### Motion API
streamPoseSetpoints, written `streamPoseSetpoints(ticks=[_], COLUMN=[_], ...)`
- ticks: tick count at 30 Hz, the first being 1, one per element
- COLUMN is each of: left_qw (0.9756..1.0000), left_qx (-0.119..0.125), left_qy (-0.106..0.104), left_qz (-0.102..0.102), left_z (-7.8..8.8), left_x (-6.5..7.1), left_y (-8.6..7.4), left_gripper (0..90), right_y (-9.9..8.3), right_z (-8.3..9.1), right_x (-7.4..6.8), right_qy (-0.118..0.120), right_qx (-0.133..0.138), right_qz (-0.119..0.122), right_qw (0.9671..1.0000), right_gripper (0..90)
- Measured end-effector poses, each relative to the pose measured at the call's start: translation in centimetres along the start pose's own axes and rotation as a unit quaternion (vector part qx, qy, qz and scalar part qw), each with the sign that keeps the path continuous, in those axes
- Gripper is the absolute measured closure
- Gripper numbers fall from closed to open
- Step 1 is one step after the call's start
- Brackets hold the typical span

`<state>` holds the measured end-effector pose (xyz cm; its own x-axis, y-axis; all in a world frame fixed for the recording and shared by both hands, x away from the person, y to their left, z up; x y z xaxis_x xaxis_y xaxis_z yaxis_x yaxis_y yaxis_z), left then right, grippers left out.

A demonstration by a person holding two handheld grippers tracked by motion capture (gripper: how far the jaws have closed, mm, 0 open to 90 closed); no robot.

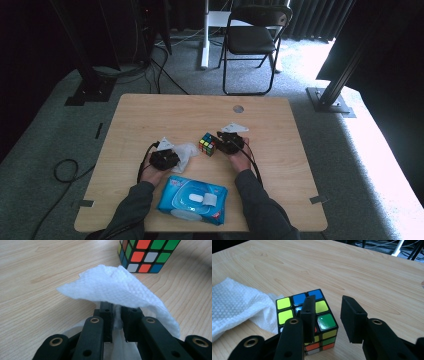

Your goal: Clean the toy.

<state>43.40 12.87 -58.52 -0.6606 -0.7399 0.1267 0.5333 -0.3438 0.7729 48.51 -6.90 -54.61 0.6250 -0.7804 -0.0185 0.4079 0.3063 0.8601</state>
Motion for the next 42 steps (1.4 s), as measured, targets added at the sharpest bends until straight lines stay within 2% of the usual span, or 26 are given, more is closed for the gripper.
streamPoseSetpoints(ticks=[8, 15, 27, 37, 42], left_qw=[1.0000, 1.0000, 1.0000, 1.0000, 1.0000], left_qx=[-0.001, -0.001, -0.001, -0.001, -0.001], left_qy=[0.000, 0.000, -0.001, -0.002, -0.002], left_qz=[0.000, -0.001, -0.001, -0.001, 0.000], left_z=[0.0, 0.0, -0.1, -0.1, -0.1], left_x=[0.0, 0.0, 0.0, 0.1, 0.0], left_y=[0.0, 0.0, 0.0, 0.0, 0.0], left_gripper=[79.9, 79.7, 79.7, 79.5, 79.4], right_y=[-0.2, -0.3, -0.3, -0.1, 0.2], right_z=[0.4, 0.2, 0.3, 0.1, 0.4], right_x=[-0.4, -0.9, -1.2, -1.4, -0.7], right_qy=[0.011, 0.021, 0.030, 0.027, 0.020], right_qx=[0.003, 0.002, 0.001, 0.002, 0.018], right_qz=[-0.002, 0.007, 0.017, 0.017, -0.006], right_qw=[0.9999, 0.9998, 0.9994, 0.9995, 0.9996], right_gripper=[58.4, 53.1, 48.8, 49.3, 55.0])
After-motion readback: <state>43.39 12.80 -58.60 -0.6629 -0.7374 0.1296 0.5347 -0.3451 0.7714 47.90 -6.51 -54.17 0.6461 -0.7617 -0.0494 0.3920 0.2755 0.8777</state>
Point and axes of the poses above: each handheld gripper's, and its own axes: z roughly backward along the jaws, y roughly out of its top, x roughly to its right, the point moved 7 cm from there along -z, roughly forward along the jaws, and after that the axes turned 2 degrees about z, right-handed, at the moved point
